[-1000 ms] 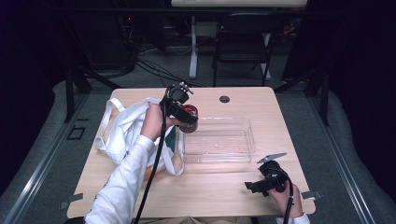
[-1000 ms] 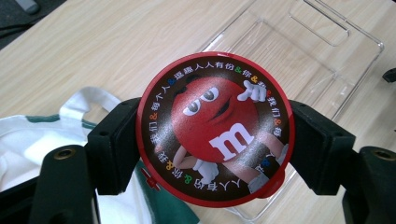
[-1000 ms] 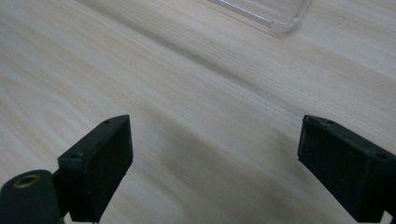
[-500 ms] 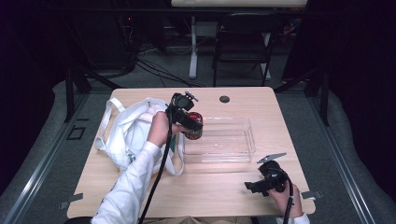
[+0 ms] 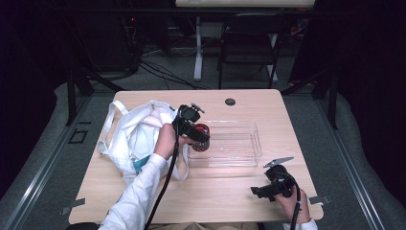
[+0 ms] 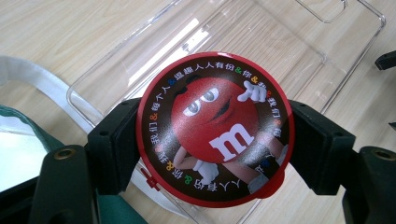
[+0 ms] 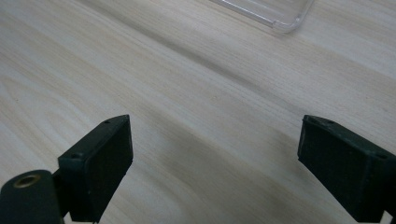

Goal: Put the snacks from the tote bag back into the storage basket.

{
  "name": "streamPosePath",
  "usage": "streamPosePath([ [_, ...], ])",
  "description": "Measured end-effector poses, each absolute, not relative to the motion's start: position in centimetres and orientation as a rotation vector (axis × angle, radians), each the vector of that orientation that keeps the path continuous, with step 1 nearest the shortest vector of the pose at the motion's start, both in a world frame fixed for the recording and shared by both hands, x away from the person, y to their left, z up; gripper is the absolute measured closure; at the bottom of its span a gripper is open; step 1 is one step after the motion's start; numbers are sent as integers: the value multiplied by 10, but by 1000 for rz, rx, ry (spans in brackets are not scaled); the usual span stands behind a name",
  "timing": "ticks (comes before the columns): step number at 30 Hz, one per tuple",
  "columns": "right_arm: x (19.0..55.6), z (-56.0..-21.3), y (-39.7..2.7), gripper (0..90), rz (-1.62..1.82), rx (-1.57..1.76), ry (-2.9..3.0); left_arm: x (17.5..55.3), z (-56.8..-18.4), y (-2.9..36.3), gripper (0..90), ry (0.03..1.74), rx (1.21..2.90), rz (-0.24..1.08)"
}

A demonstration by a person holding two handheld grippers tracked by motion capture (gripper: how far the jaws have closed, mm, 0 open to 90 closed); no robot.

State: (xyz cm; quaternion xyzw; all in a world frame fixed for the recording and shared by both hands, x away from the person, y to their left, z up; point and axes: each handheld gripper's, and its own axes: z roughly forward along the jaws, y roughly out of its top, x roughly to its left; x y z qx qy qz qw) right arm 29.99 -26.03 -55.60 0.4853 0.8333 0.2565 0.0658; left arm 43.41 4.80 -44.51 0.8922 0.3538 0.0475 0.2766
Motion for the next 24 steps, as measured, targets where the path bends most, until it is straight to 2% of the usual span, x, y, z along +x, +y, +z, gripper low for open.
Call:
streamPosePath([
  [24, 300, -556, -260, 97, 775, 1465, 2513, 432, -478, 45, 259, 994, 2444, 74],
])
